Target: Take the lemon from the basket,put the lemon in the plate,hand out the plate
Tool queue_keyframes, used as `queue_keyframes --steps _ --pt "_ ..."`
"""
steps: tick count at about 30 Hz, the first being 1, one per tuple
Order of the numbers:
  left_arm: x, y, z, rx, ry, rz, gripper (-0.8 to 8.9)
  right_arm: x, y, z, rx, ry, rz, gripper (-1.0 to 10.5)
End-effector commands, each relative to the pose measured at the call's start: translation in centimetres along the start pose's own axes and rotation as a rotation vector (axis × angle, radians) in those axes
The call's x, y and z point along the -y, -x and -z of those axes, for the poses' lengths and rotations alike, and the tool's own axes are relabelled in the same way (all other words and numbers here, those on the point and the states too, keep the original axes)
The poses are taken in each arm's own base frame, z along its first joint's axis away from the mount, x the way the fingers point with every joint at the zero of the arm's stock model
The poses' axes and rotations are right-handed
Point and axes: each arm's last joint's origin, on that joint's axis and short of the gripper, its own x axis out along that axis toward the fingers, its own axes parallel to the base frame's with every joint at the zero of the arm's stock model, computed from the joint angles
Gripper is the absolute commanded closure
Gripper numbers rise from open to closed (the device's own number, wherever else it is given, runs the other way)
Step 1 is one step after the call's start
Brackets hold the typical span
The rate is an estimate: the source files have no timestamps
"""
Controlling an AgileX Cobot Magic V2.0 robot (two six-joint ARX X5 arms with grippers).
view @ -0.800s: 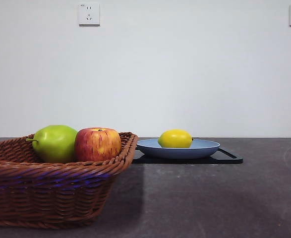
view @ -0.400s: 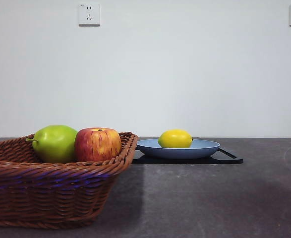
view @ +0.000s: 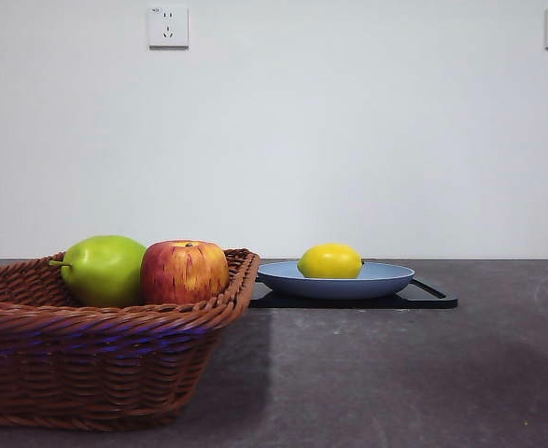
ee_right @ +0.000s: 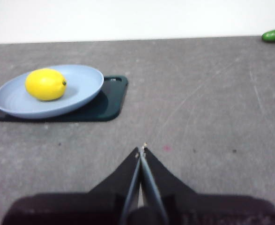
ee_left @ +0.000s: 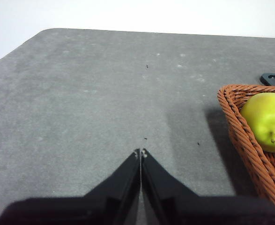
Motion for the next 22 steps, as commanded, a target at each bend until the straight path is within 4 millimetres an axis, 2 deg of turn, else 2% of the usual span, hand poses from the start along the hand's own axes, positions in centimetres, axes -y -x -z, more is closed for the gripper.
queue_keyframes --steps 1,22 --pt "-0.04 -0.1 0.23 0.004 0.005 -0.005 8.04 -0.01 -0.08 0.27 0.0 -0.022 -0.002 9.4" --pt "-0.04 -0.1 0.23 0.004 0.005 -0.005 8.04 0.01 -0.08 0.25 0.002 -0.027 0.003 9.4"
